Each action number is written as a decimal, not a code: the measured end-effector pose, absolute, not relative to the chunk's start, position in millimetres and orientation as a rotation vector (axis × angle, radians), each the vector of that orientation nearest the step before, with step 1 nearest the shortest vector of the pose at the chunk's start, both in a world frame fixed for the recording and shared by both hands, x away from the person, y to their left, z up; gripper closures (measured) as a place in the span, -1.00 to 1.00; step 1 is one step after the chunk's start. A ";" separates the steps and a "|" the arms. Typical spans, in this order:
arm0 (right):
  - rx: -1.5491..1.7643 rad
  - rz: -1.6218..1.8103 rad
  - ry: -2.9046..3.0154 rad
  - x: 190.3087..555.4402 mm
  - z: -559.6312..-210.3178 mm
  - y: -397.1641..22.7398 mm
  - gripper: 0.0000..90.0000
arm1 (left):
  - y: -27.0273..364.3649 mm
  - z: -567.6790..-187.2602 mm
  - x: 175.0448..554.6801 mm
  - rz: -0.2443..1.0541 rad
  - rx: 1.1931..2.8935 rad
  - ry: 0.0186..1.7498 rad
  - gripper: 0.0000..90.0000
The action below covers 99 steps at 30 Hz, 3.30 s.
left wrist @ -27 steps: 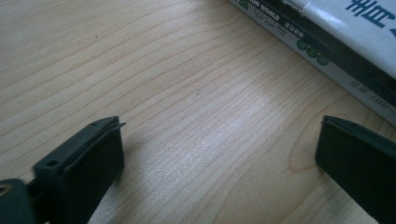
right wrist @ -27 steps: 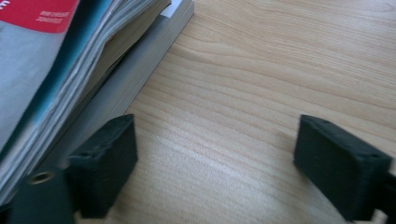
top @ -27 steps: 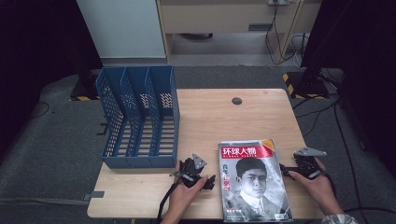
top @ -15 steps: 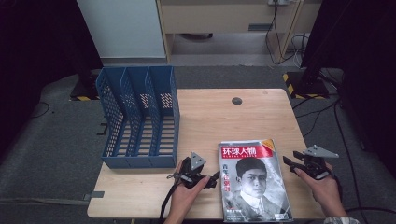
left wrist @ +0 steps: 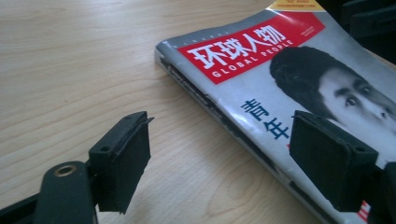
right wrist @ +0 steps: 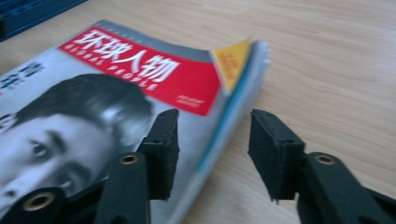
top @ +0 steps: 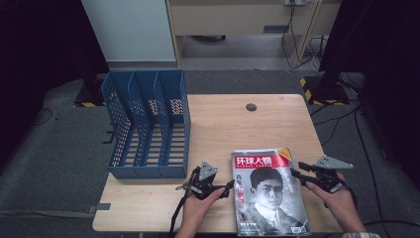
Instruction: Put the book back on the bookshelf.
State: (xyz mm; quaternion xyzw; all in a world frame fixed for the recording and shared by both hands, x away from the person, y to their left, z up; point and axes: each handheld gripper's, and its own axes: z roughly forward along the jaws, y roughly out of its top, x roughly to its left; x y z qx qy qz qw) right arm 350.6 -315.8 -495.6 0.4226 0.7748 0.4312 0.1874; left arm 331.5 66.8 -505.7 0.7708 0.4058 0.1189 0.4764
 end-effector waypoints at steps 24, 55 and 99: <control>1.128 1.149 2.288 352.3 -505.4 -292.6 -0.04 | 49.1 -521.3 338.4 0.231 1.928 1.011 -0.52; 1.082 1.120 2.291 350.1 -502.2 -289.9 0.14 | 28.5 -500.8 346.2 0.062 1.893 0.986 0.31; 1.070 1.189 2.333 351.8 -500.6 -272.0 -0.31 | 43.0 -477.6 360.0 0.107 1.870 0.916 0.74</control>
